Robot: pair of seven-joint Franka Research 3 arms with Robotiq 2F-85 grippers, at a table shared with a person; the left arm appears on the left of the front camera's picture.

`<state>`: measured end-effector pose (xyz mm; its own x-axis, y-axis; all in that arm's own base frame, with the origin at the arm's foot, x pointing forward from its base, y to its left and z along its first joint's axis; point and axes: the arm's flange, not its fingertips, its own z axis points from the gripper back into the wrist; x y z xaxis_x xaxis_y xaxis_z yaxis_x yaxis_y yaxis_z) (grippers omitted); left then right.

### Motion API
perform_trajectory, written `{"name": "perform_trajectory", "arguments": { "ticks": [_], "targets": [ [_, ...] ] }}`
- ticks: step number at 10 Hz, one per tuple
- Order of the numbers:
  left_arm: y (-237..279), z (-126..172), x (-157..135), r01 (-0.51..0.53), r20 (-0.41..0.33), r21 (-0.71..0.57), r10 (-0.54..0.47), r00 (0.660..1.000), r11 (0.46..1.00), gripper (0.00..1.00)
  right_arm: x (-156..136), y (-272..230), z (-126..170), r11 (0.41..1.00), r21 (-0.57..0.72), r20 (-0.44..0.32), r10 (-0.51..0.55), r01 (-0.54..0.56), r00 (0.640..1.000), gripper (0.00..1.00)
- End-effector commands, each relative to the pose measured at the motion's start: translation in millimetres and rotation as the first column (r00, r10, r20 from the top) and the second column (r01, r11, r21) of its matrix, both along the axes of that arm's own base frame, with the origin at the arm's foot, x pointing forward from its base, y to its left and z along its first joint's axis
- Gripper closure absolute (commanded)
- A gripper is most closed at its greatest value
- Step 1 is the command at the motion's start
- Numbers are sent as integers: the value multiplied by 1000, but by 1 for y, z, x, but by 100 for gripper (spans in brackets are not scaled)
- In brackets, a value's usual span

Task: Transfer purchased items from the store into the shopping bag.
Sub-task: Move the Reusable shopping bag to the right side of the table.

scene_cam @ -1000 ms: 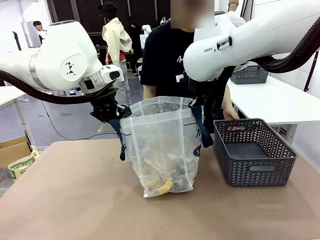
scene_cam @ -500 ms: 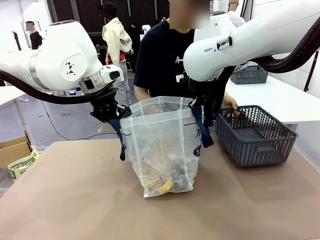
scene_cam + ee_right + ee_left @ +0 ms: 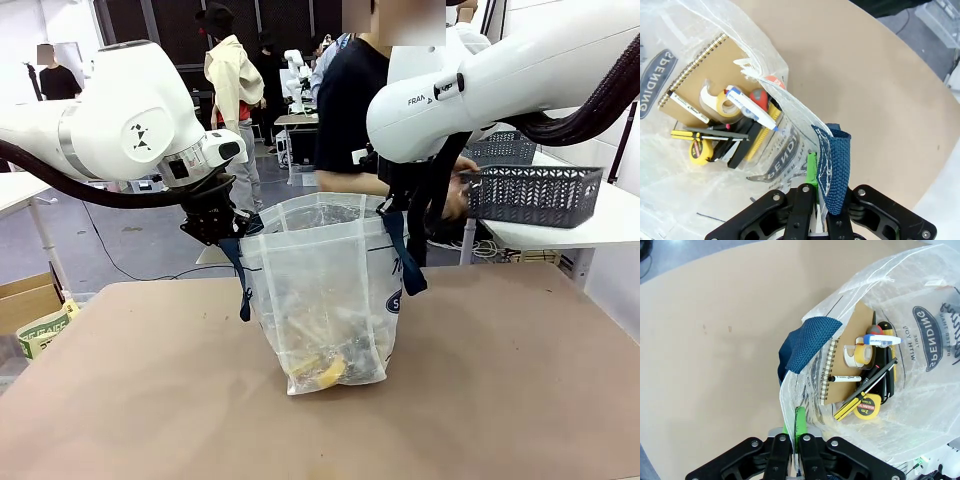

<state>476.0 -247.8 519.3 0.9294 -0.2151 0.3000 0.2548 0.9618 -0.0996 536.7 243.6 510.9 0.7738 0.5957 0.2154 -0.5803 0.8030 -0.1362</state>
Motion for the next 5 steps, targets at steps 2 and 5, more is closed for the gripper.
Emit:
{"name": "perform_trajectory", "arguments": {
  "ticks": [2, 5],
  "targets": [
    [-6, 6, -2, 8, 20, -26, -7, 1000, 1000, 100, -1, 9, 4, 994, 19, -85, -108, 110, 990, 100],
    [-23, 15, 7, 39, 17, -76, -38, 999, 996, 100, 0, 39, 22, 951, -3, -130, -308, 310, 942, 100]
  ]
}}
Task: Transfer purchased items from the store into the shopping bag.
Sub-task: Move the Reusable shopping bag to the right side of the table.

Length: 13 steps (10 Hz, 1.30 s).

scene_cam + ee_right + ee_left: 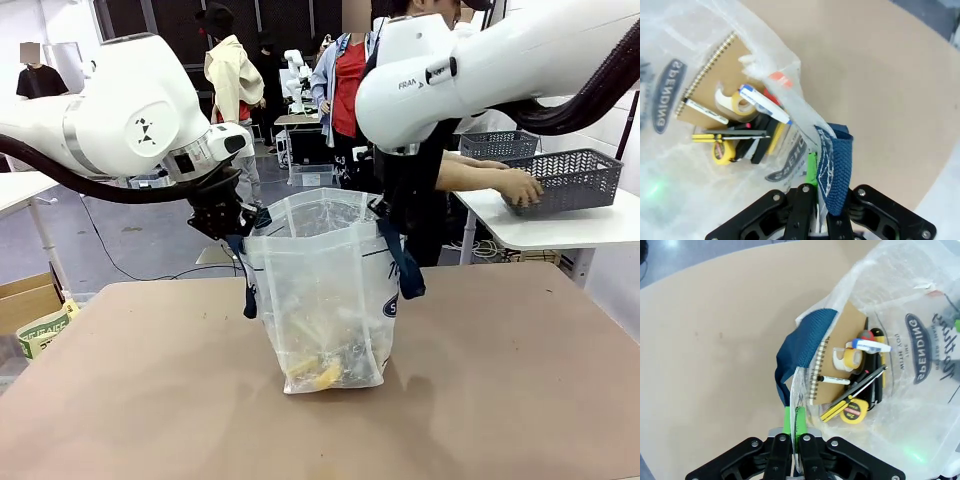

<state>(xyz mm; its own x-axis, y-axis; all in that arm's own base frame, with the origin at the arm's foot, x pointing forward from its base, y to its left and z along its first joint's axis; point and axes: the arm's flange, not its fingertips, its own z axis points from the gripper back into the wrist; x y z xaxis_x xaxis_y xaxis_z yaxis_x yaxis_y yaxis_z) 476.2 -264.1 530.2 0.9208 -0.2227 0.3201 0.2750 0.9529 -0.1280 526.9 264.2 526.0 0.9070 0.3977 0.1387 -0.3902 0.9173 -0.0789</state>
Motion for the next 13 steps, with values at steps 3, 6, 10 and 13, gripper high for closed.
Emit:
{"name": "perform_trajectory", "arguments": {
  "ticks": [3, 6, 10, 13],
  "targets": [
    [-25, 10, 13, 62, 1, -77, -62, 998, 995, 100, 21, 40, 12, 991, 12, -21, -130, 130, 991, 100],
    [-35, 16, 13, 55, 34, -150, -50, 998, 987, 100, 28, 57, 5, 989, 67, -17, -133, 133, 991, 100],
    [-39, 15, 10, 42, 21, -124, -39, 999, 991, 100, 29, 51, 7, 976, 130, -40, -169, 173, 985, 100],
    [-40, 13, 10, 47, 19, -120, -45, 999, 992, 100, 29, 59, 3, 990, 77, -35, -117, 119, 993, 100]
  ]
}}
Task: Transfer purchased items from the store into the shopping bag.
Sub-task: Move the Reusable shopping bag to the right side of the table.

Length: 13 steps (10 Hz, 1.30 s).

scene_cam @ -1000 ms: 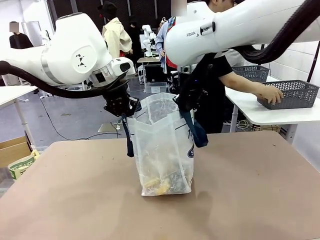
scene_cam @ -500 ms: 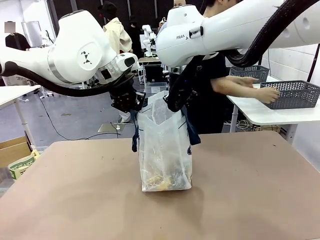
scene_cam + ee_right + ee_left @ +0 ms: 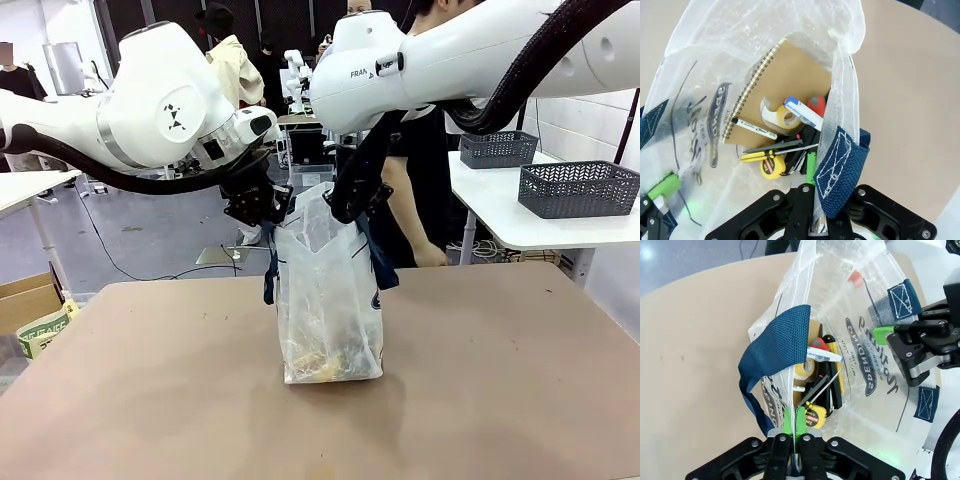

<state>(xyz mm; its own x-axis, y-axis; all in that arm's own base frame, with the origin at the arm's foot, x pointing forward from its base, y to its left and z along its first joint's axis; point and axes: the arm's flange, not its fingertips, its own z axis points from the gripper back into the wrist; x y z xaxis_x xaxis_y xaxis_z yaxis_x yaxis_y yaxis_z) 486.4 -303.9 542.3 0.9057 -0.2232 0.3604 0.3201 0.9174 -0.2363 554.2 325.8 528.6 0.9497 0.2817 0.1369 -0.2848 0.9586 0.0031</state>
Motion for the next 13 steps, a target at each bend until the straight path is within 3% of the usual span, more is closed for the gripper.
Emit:
{"name": "perform_trajectory", "arguments": {
  "ticks": [1, 7, 11, 13],
  "targets": [
    [-7, -3, 1, 15, 7, -25, -15, 1000, 1000, 100, -1, 2, -2, 998, 39, -8, -55, 55, 998, 100],
    [-18, -6, 5, 38, 104, -67, -31, 994, 997, 100, 4, 15, -4, 989, 125, 11, -85, 83, 996, 100],
    [-21, -7, 12, 59, 75, -68, -54, 996, 996, 100, 10, 27, -4, 982, 163, 5, -102, 100, 995, 100],
    [-22, -9, 7, 24, 80, -44, -20, 997, 999, 100, 6, 22, -6, 991, 117, 13, -72, 70, 997, 100]
  ]
}}
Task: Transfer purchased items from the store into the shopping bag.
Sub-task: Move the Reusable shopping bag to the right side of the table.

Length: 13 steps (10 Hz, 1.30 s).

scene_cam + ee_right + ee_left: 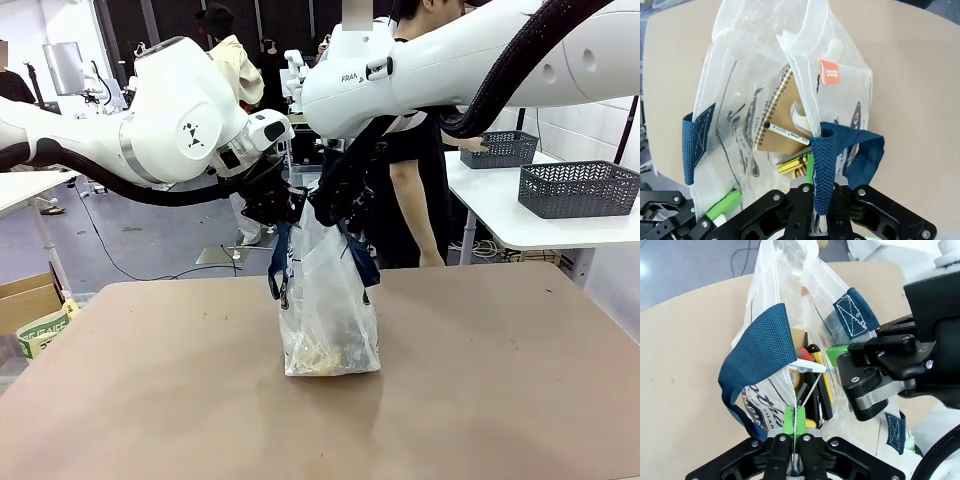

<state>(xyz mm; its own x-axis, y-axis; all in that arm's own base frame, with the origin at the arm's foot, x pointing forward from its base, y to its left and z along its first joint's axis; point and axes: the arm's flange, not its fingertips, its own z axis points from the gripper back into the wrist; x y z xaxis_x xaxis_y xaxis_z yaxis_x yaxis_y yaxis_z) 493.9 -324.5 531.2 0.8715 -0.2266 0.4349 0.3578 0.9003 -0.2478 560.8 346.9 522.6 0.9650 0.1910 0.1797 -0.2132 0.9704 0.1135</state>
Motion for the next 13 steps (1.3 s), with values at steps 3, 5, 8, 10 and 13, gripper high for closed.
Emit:
{"name": "perform_trajectory", "arguments": {
  "ticks": [3, 5, 8, 10, 13],
  "targets": [
    [-3, -5, 5, 30, -8, -10, -30, 1000, 1000, 100, 1, 6, 0, 1000, 18, 19, 15, -16, 1000, 100],
    [-5, -8, 10, 56, -2, -30, -56, 998, 998, 100, 3, 15, 1, 999, 36, 35, 20, -22, 999, 100],
    [-2, -6, 10, 86, 14, -54, -86, 996, 995, 100, 4, 15, -1, 998, 49, 51, 38, -41, 998, 100],
    [-2, -6, 10, 93, 17, -57, -92, 996, 994, 100, 4, 15, 0, 997, 67, 50, 46, -49, 998, 100],
    [0, -5, 11, 101, 10, -53, -101, 995, 993, 100, 4, 11, 1, 996, 71, 45, 44, -47, 998, 100]
  ]
}}
